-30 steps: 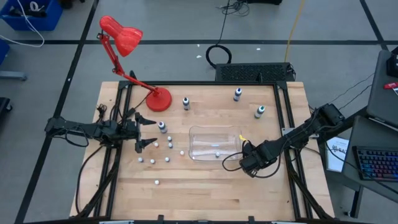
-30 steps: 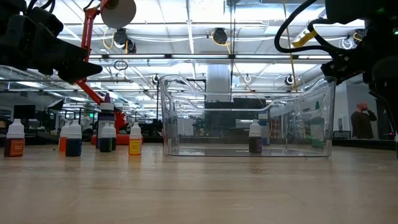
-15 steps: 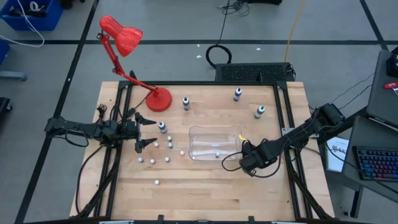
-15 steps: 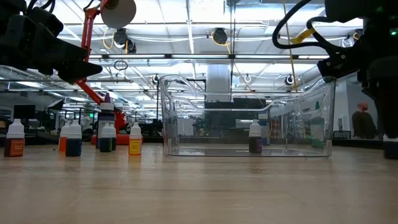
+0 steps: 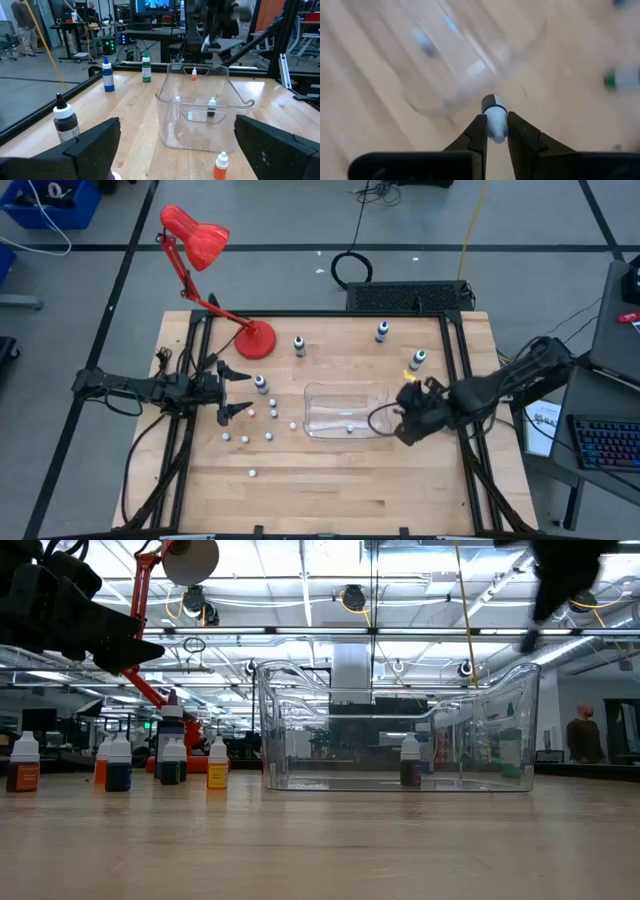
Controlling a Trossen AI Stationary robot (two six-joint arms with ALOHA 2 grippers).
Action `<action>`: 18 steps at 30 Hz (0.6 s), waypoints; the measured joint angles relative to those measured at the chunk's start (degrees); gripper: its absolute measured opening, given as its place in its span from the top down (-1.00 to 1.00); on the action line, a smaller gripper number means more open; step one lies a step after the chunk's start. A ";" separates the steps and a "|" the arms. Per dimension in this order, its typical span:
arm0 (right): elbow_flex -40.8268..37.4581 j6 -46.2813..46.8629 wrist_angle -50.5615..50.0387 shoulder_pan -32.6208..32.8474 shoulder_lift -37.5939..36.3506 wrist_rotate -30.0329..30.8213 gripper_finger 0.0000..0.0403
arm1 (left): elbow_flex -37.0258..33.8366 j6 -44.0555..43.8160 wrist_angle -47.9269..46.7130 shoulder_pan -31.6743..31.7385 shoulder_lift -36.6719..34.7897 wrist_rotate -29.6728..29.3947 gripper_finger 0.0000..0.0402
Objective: Pick & Place food coloring
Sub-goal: Put the small purple food coloring bottle into the transparent bin
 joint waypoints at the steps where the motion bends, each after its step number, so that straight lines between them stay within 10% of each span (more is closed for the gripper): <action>1: 0.96 -3.32 2.82 -0.80 -0.54 0.83 0.80 | -0.01 0.00 0.00 0.01 0.00 0.01 -0.93; 8: 12.04 -26.48 15.76 -9.95 4.52 -5.04 0.80 | -0.01 0.00 0.00 -0.01 0.00 0.00 -0.93; 18: 41.02 -41.03 -5.53 -21.12 26.74 -17.05 0.80 | 0.01 0.00 0.02 0.00 0.00 0.01 -0.93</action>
